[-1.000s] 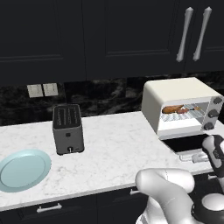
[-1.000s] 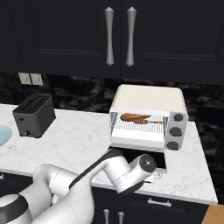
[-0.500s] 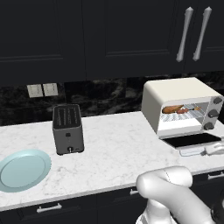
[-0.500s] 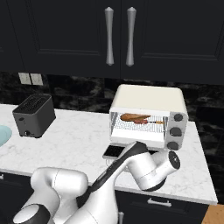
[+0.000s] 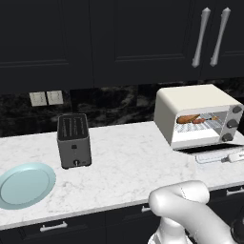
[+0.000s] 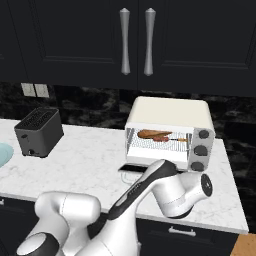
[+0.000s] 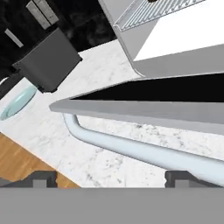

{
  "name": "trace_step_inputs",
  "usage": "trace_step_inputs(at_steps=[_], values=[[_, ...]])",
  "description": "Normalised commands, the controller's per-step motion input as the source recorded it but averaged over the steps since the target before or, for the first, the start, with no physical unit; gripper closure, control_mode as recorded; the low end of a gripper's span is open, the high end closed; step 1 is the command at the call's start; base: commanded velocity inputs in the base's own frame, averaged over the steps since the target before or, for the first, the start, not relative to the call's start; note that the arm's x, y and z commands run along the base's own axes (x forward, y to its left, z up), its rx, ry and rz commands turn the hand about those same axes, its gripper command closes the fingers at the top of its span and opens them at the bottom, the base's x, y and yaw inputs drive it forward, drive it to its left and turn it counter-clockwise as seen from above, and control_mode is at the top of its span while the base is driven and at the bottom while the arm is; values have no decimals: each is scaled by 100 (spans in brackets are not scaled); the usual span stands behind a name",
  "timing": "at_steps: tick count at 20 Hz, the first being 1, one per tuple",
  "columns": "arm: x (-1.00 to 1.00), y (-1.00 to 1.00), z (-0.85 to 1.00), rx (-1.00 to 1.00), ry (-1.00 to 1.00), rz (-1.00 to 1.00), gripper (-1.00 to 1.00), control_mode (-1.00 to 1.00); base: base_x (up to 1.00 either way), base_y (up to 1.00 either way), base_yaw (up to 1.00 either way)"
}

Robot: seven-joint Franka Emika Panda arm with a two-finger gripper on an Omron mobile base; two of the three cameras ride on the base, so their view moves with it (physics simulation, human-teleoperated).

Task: Pick up the kebab skewer and baguette bread, and place them inside the toaster oven. Close the toaster oven door and start by setting the timer.

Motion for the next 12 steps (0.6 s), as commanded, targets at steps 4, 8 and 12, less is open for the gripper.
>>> trace_step_inputs(at_steps=[4, 8, 12], values=[[89, 81, 16, -14, -21, -17, -100, -100, 0, 0, 0], [95, 71, 27, -18, -11, -18, -100, -100, 0, 0, 0], [69, 16, 57, -11, -1, -13, -100, -100, 0, 0, 0]])
